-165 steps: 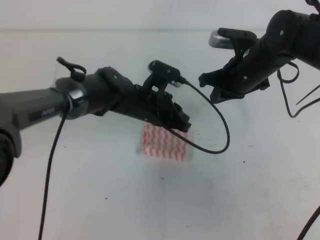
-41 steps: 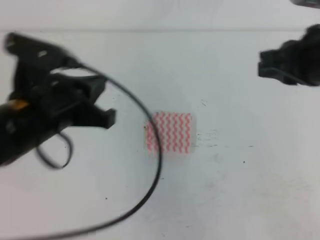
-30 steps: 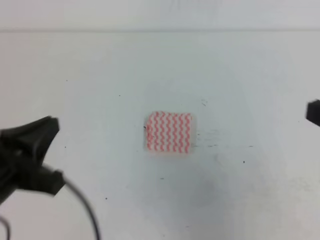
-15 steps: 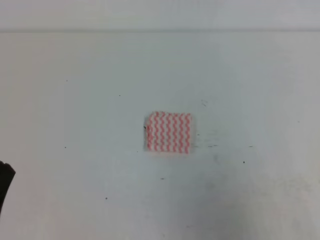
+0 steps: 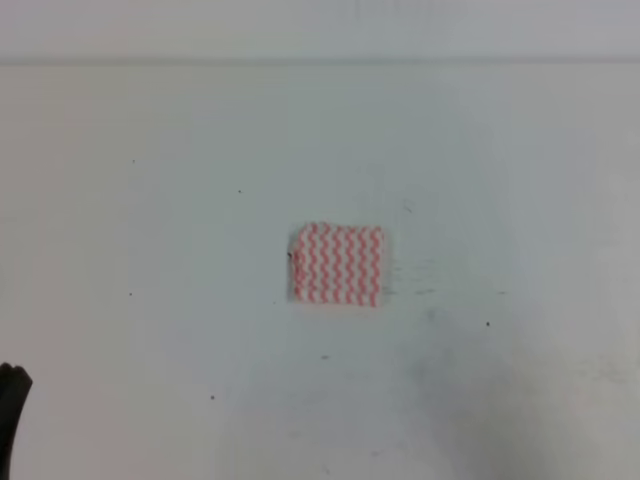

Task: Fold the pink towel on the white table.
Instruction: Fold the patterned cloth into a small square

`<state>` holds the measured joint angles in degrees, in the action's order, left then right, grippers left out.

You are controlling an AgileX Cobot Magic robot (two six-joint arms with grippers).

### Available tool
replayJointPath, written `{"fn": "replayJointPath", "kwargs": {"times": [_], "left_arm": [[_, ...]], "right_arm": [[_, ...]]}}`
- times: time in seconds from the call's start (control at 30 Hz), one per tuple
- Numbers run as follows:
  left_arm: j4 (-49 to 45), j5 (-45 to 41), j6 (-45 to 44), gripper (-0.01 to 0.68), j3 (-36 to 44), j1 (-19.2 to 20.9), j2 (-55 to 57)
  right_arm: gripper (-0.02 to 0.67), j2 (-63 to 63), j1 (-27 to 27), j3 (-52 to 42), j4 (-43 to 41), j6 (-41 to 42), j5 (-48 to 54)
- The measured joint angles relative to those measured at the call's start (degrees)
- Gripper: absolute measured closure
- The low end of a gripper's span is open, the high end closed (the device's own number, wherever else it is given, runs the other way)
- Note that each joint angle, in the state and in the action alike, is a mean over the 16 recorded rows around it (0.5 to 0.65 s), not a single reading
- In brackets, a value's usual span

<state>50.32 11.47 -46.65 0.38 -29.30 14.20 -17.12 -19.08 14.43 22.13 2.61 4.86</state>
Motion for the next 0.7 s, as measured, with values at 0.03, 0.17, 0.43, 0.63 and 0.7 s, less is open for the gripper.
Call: {"fn": "replayJointPath", "kwargs": {"times": [0.03, 0.17, 0.43, 0.63, 0.7], "left_arm": [[0.1, 0.4, 0.0, 0.675, 0.2, 0.0, 0.0], [0.4, 1.0, 0.0, 0.675, 0.4, 0.0, 0.0], [0.5, 1.2, 0.0, 0.675, 0.4, 0.0, 0.0], [0.4, 1.1, 0.0, 0.675, 0.7, 0.0, 0.3], [0.4, 1.1, 0.0, 0.675, 0.6, 0.0, 0.4]], "right_arm": [[0.667, -0.2, 0.0, -0.8, 0.1, 0.2, -1.3], [0.667, -1.5, 0.0, -4.1, 0.2, 0.5, -5.3], [0.667, -5.4, 0.0, -9.5, 1.3, 0.5, -7.5], [0.667, -7.8, 0.0, -12.2, 3.5, 0.5, -8.9], [0.667, -8.2, 0.0, -12.7, 4.3, 0.5, -10.2]]}}
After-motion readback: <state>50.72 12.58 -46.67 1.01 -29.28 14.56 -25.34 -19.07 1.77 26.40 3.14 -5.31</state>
